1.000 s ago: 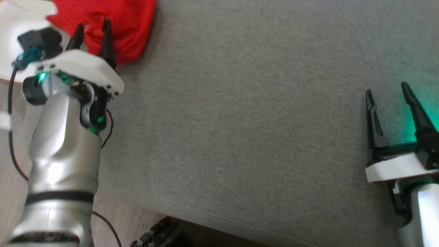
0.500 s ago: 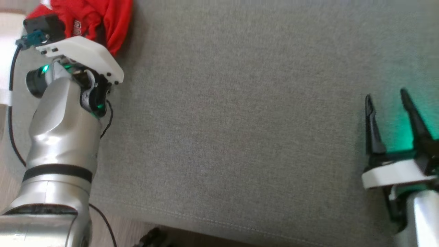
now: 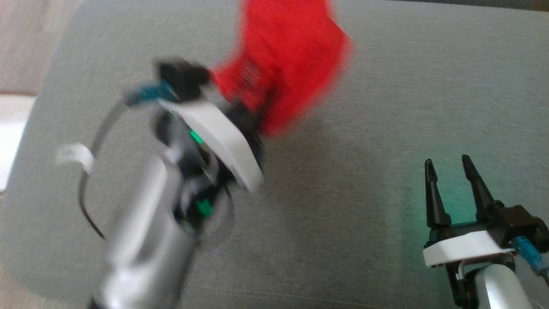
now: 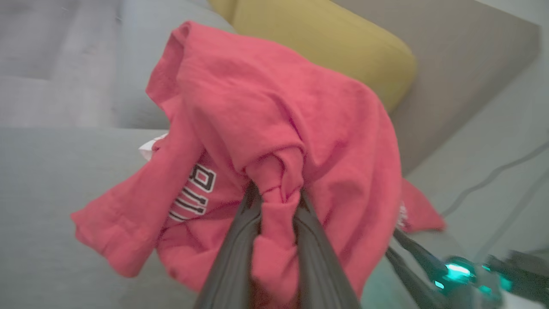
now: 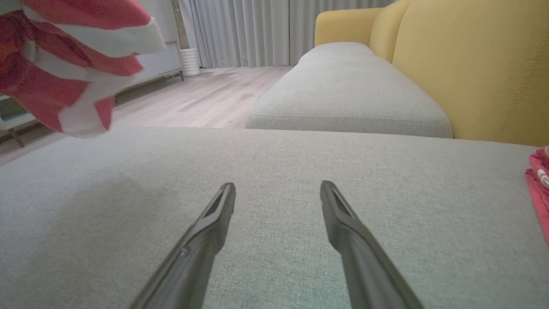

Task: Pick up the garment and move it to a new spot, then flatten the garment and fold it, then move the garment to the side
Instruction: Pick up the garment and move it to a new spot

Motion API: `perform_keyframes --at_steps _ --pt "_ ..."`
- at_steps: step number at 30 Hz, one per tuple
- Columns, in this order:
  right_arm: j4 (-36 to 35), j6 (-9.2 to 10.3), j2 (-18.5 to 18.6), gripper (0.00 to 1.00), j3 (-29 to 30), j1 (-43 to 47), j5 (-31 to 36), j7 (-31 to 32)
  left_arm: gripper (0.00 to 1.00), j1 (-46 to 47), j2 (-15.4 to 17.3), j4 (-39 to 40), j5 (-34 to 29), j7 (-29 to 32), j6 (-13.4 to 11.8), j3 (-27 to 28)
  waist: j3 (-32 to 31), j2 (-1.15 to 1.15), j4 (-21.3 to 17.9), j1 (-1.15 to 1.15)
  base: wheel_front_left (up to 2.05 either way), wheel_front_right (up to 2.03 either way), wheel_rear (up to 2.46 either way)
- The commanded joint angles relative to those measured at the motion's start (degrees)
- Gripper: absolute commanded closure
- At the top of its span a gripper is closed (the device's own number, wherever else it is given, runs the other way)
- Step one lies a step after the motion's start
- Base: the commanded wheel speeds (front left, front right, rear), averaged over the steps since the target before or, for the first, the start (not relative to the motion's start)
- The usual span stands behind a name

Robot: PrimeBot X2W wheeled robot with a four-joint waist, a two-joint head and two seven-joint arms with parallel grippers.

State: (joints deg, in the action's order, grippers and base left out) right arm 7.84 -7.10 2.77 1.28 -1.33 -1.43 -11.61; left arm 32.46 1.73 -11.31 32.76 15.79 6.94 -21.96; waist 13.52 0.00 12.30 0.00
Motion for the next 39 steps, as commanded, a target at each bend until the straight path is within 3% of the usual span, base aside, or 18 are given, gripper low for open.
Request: perform_keyframes --at_steps 1,4,8,14,15,19,20,21,22,25,29,34,39 --pt "-1.3 -0.39 0.1 0.00 -2.1 -0.1 -1.2 -0.9 1.00 -2.5 1.2 9.1 4.1 4.3 -0.5 -1.2 -2.6 0.00 -3.9 0.00 0.00 0.00 0.00" --pt "-0.9 -0.39 0.1 0.00 -2.7 -0.4 -2.2 -1.5 1.00 -8.5 1.2 18.5 11.0 10.0 -3.1 -6.0 -2.7 0.00 -6.5 0.00 0.00 0.00 0.00" --pt "-0.6 -0.39 0.1 0.00 -3.6 -0.8 -3.5 -2.1 1.00 -12.2 1.2 20.7 11.8 12.3 -7.5 -9.0 -2.0 0.00 -10.2 0.00 0.00 0.00 0.00" --pt "0.4 -0.39 0.1 0.00 -4.7 -1.2 -5.2 -2.7 1.00 -11.2 1.2 8.2 14.6 9.3 -12.4 -8.0 -0.6 0.00 -14.7 0.00 0.00 0.00 0.00" --pt "0.4 -0.39 0.1 0.00 -4.7 -1.2 -5.2 -2.7 1.00 -11.2 1.2 8.2 14.6 9.3 -12.4 -8.0 -0.6 0.00 -14.7 0.00 0.00 0.00 0.00" --pt "1.2 -0.39 0.1 0.00 -5.4 -2.1 -5.9 -3.0 1.00 -6.3 1.2 -5.1 11.3 2.9 -11.1 -8.2 0.3 0.00 -16.5 0.00 0.00 0.00 0.00" --pt "1.3 -0.39 0.1 0.00 -5.6 -2.3 -6.0 -3.0 0.93 -5.2 1.2 -8.2 10.1 1.0 -10.8 -8.4 0.5 0.00 -16.9 0.00 0.00 0.00 0.00" --pt "1.5 -0.39 0.1 0.00 -5.7 -2.4 -6.0 -3.1 0.72 -4.3 1.2 -10.9 9.1 -1.1 -10.6 -8.6 0.5 0.00 -17.1 0.00 0.00 0.00 0.00" --pt "1.8 -0.39 0.1 0.00 -5.9 -2.4 -6.0 -3.2 0.00 -2.8 1.2 -14.7 8.3 -5.2 -10.0 -9.1 0.4 0.00 -17.2 0.00 0.00 0.00 0.00" --pt "2.1 -0.39 0.1 0.00 -5.4 -1.8 -6.0 -3.3 0.00 -1.5 1.2 -17.5 8.4 -10.2 -9.7 -10.3 -0.3 0.00 -16.6 0.00 0.00 0.00 0.00" --pt "2.2 -0.39 0.1 0.00 -4.4 -0.7 -5.4 -3.3 0.00 -1.9 1.2 -17.3 6.1 -19.5 -11.0 -10.0 -2.1 0.00 -14.9 0.00 0.00 0.00 0.00" --pt "1.2 -0.39 0.1 0.00 -2.8 0.7 -4.2 -3.4 0.00 -6.5 2.5 -12.0 2.9 -27.8 -12.7 -10.1 -4.3 0.00 -12.1 0.00 0.00 0.00 0.00" --pt "0.3 -0.39 0.1 0.00 -0.5 2.6 -2.7 -3.4 0.00 -15.3 4.4 -4.5 -0.5 -30.5 -16.1 -8.3 -6.8 0.00 -8.9 0.00 0.00 0.00 0.00"
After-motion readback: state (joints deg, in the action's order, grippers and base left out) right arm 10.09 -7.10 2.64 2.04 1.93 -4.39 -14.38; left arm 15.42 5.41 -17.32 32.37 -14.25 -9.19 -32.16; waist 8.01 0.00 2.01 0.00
